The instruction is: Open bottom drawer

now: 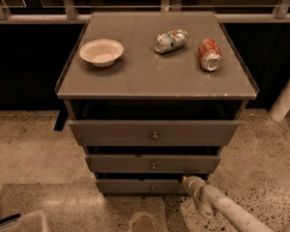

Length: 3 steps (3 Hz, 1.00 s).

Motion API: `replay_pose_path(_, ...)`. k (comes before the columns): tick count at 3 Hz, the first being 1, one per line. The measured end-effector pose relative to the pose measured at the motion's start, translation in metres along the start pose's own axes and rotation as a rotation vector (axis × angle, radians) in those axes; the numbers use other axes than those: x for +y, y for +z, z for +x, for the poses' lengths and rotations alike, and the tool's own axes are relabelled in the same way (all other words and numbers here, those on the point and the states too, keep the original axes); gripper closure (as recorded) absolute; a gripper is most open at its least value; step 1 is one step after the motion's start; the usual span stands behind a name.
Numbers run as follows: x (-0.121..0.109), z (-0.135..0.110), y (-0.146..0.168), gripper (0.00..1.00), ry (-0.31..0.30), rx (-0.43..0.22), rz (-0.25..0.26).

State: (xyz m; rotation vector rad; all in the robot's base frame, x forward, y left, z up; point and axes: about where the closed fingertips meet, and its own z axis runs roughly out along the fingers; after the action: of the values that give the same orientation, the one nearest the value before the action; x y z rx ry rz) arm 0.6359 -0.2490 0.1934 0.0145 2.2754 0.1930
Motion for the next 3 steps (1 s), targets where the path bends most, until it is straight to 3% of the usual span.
replay_pose_path(2, -0.008, 0.022, -0.023, 1.00, 0.023, 0.076, 0.026)
replay_pose_path(3, -0.011, 0.045, -0.048, 1.00, 0.057, 0.095, 0.006)
